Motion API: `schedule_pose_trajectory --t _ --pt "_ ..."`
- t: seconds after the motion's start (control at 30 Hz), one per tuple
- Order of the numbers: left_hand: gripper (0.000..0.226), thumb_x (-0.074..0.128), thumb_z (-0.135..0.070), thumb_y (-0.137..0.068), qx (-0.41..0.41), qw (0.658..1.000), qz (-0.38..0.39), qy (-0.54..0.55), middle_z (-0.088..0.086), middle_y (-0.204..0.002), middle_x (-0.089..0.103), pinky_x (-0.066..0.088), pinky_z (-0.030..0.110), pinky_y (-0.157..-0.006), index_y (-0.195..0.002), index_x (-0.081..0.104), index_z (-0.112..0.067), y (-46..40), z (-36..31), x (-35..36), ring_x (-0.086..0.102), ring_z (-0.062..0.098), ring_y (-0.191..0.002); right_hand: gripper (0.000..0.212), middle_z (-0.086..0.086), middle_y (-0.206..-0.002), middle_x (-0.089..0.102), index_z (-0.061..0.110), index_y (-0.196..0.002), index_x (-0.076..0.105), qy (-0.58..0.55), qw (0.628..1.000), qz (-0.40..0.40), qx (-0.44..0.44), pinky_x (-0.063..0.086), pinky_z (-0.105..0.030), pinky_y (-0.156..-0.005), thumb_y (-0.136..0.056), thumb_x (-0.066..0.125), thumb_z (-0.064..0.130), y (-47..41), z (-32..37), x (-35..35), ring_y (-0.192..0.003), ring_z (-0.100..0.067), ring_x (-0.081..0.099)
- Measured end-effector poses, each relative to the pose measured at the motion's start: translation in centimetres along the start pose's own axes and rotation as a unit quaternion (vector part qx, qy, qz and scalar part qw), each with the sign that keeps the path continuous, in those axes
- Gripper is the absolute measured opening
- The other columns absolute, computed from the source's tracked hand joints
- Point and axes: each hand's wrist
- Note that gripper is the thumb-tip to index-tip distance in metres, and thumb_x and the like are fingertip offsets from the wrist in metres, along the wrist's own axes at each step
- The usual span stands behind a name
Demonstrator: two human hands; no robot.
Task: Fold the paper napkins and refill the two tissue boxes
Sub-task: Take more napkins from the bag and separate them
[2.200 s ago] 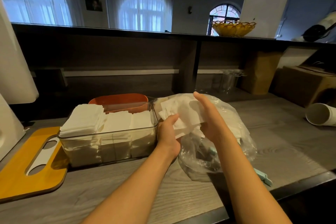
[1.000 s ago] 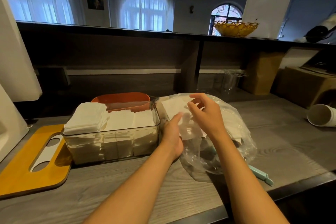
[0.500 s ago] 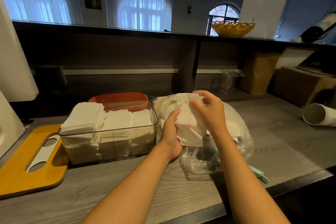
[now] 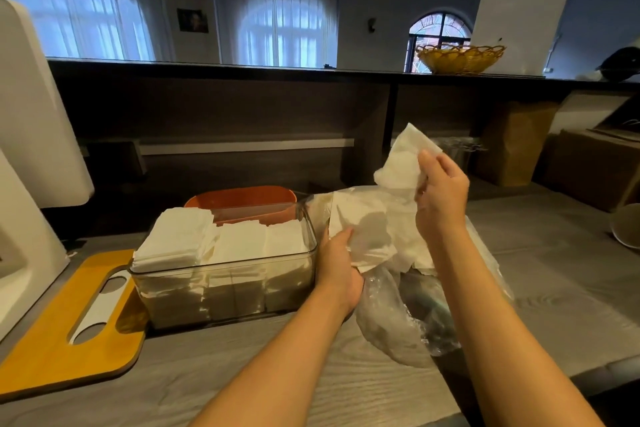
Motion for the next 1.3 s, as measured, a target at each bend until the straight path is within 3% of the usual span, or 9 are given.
schedule_pose_trajectory --t 0.13,0.3,0.43,0.6,0.73,0.87,1.1,1.2,1.3 --pt "0.044 0.037 -0.053 -0.103 -0.030 0.997 0.029 0.067 0.007 -0.096 0.078 0.052 0.036 -0.075 -0.112 0.068 -0.023 0.6 -0.5 0.2 0.067 0.027 -0.095 0.018 -0.006 -0.086 0.066 0.017 -0.089 0.068 0.066 0.995 0.047 0.065 0.056 -0.034 -0.071 -0.102 0.055 0.020 1.6 -1.1 0.4 -0.078 -0.018 0.065" --pt "0.035 0.043 -0.042 -0.103 -0.003 0.998 0.042 0.049 0.007 -0.099 0.078 0.054 0.038 -0.079 -0.117 0.067 -0.021 1.1 -0.8 0.2 0.068 0.027 -0.098 0.025 -0.008 -0.076 0.055 0.001 -0.085 0.066 0.293 0.950 0.102 0.040 0.046 -0.029 -0.066 -0.099 0.054 0.018 2.1 -2.3 0.6 -0.073 -0.019 0.051" --pt "0.041 0.036 -0.046 -0.104 0.006 0.997 0.061 0.052 0.009 -0.108 0.076 0.051 0.043 -0.092 -0.112 0.069 -0.023 1.2 -0.6 0.3 0.067 0.029 -0.107 0.015 -0.006 -0.072 0.048 0.004 -0.080 0.062 0.272 0.958 0.060 0.074 0.042 -0.027 -0.062 -0.094 0.054 0.005 1.6 -1.7 0.8 -0.070 -0.017 0.046" --pt "0.044 0.035 -0.046 -0.104 0.015 0.996 0.069 0.055 0.008 -0.108 0.076 0.052 0.042 -0.087 -0.114 0.069 -0.021 1.3 -0.7 0.3 0.069 0.026 -0.102 0.022 -0.007 -0.072 0.055 0.001 -0.079 0.071 0.323 0.935 0.142 0.047 0.041 -0.021 -0.059 -0.093 0.058 0.010 2.3 -2.9 0.9 -0.069 -0.015 0.049" --pt "0.040 0.035 -0.044 -0.105 0.019 0.997 0.060 0.040 0.007 -0.102 0.078 0.051 0.045 -0.094 -0.110 0.069 -0.023 1.4 -0.7 0.4 0.068 0.026 -0.102 0.012 0.004 -0.073 0.064 0.014 -0.084 0.076 0.344 0.928 0.144 -0.001 0.043 -0.017 -0.059 -0.091 0.066 0.014 2.2 -3.4 0.9 -0.071 -0.008 0.057" --pt "0.039 0.038 -0.044 -0.104 0.020 0.996 0.063 0.054 0.010 -0.109 0.075 0.045 0.050 -0.104 -0.114 0.068 -0.023 1.1 -0.6 0.2 0.065 0.029 -0.108 0.008 0.011 -0.079 0.066 0.021 -0.086 0.074 0.314 0.939 0.138 -0.035 0.047 -0.016 -0.063 -0.089 0.070 0.014 2.3 -3.3 0.8 -0.079 -0.008 0.063" --pt "0.043 0.038 -0.044 -0.103 0.007 0.996 0.059 0.061 0.012 -0.101 0.077 0.049 0.046 -0.093 -0.106 0.072 -0.020 1.1 -0.6 0.3 0.067 0.029 -0.098 0.011 0.003 -0.091 0.068 0.014 -0.097 0.069 0.091 0.991 0.096 -0.013 0.057 -0.024 -0.070 -0.089 0.069 0.007 1.8 -1.7 0.0 -0.088 -0.015 0.065" --pt "0.041 0.041 -0.048 -0.101 0.004 0.998 0.042 0.051 0.009 -0.105 0.075 0.049 0.042 -0.090 -0.114 0.070 -0.022 1.0 -0.6 0.2 0.066 0.028 -0.100 0.021 0.000 -0.102 0.069 0.018 -0.109 0.067 -0.023 0.994 0.105 0.030 0.061 -0.033 -0.076 -0.091 0.066 0.007 1.7 -1.0 -0.3 -0.090 -0.018 0.069" --pt "0.046 0.040 -0.054 -0.100 0.006 0.999 0.034 0.039 0.010 -0.110 0.074 0.049 0.041 -0.090 -0.115 0.071 -0.024 1.1 -0.4 0.2 0.066 0.027 -0.100 0.027 -0.003 -0.109 0.069 0.024 -0.114 0.065 0.004 0.995 0.086 0.044 0.062 -0.033 -0.077 -0.093 0.066 0.008 1.6 -1.4 -0.1 -0.092 -0.020 0.071"
Point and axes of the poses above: each hand's wrist, its own y-axis away from the middle knuckle, its own x-axis out of the palm, z = x × y
